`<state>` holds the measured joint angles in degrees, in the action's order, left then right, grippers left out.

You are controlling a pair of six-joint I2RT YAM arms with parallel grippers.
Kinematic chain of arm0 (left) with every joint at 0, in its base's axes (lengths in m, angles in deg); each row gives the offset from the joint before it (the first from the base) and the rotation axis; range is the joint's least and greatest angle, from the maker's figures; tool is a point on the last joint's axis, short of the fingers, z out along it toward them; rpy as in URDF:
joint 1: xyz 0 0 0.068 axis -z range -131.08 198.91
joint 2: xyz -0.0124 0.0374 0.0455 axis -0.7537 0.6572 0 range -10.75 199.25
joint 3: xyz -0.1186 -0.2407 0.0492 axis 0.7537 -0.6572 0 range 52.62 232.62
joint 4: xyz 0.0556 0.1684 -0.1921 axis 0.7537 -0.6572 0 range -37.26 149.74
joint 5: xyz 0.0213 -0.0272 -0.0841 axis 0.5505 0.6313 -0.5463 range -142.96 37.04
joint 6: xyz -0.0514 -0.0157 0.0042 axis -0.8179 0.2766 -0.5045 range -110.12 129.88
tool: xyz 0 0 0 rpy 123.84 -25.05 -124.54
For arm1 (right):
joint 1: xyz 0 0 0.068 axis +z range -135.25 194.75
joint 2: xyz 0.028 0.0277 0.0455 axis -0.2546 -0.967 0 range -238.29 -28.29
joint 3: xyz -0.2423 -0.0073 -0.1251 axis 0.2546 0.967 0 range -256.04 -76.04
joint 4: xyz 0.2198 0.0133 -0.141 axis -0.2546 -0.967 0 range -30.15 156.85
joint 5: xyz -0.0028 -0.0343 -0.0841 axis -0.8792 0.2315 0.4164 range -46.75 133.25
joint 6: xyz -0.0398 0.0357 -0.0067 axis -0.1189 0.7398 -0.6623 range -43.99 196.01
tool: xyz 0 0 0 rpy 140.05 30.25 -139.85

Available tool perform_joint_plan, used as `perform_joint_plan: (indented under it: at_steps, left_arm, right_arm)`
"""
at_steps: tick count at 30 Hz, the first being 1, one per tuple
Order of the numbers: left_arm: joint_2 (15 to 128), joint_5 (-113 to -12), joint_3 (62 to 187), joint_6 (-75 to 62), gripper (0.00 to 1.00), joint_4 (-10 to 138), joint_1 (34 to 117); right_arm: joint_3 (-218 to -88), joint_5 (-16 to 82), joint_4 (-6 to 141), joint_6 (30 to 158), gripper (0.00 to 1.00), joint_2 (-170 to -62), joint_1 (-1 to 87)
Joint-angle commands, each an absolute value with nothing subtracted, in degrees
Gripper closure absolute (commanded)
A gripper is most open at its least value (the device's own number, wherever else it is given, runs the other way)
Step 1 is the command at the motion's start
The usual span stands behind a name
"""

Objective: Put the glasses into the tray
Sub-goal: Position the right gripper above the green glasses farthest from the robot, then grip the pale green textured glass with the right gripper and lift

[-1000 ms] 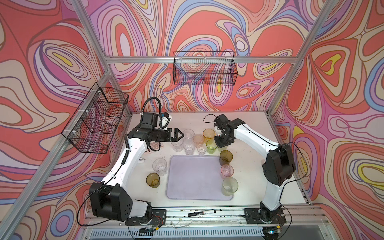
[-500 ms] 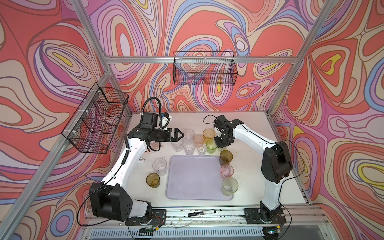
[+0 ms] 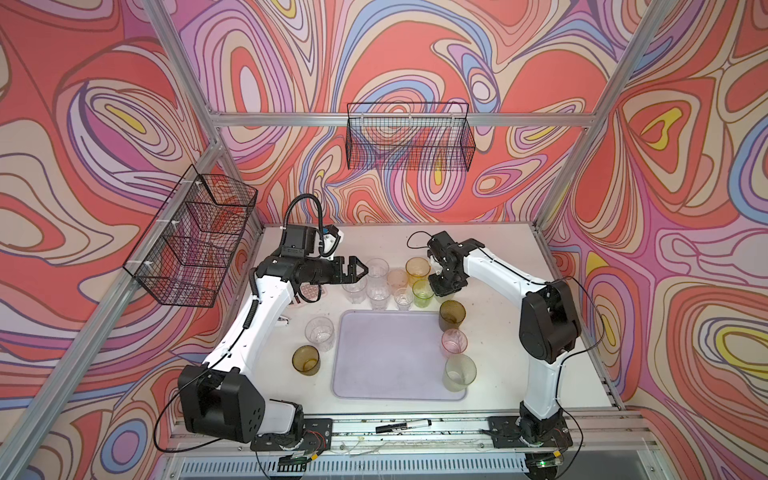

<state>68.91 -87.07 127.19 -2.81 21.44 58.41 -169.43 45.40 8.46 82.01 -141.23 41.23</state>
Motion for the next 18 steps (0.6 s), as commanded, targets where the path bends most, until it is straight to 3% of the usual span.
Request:
perform_joint_plan:
  at_steps: [1,18]
  left_arm:
    - [69.6,-87.9,126.9,-3.0,0.01,21.7,58.5]
    - [69.9,-88.0,127.0,-2.9,0.01,21.5,58.5]
  right_arm:
    - [-170.5,45.9,9.3,81.5,0.77,-142.8,40.5]
    - [-172.4,46.5,9.0,81.7,0.86,-145.2,39.6]
